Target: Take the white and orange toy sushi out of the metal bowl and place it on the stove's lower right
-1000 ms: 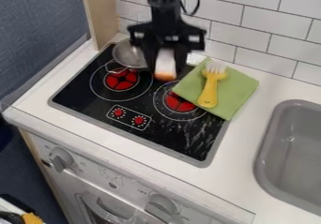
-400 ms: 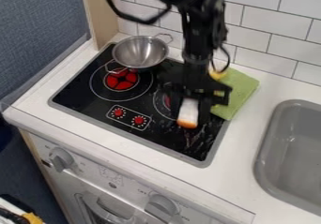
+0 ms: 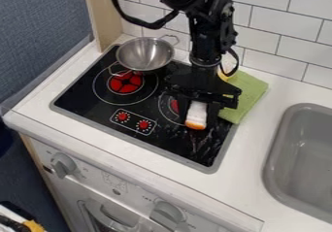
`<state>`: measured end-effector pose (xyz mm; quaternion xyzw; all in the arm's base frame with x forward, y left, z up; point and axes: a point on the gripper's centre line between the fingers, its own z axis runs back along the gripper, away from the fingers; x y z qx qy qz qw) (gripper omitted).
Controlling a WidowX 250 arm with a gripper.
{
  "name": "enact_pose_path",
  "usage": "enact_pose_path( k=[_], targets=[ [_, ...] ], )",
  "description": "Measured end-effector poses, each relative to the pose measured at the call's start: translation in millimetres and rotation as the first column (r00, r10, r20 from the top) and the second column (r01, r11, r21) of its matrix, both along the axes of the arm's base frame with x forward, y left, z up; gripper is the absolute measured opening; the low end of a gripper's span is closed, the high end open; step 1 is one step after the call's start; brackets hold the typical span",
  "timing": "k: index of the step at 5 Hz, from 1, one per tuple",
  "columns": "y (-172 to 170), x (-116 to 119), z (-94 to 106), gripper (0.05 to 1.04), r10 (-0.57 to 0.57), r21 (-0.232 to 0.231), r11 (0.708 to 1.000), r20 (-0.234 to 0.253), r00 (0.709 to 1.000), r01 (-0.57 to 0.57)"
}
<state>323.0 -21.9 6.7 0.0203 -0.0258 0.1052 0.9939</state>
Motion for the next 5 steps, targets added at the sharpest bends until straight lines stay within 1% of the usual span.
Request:
enact_pose_path(
  k=[1, 2, 3, 4, 5],
  targets=[
    [2.1, -12.6, 3.1, 0.627, 0.001, -0.008, 1.0, 0.022, 1.0, 0.0],
    [9.8, -18.0, 6.2, 0.921, 0.031, -0.029, 0.999, 0.013, 0.999, -0.03],
    [10.6, -15.8, 23.1, 1.01, 0.008, -0.039, 0.999, 0.049, 0.999, -0.006],
    [8.6, -16.2, 44.2, 1.004, -0.046, -0.03, 0.998, 0.085, 0.995, 0.048],
    [4.9, -17.0, 63.0, 1.001, -0.063, -0.042, 0.997, 0.114, 0.991, 0.068]
  ],
)
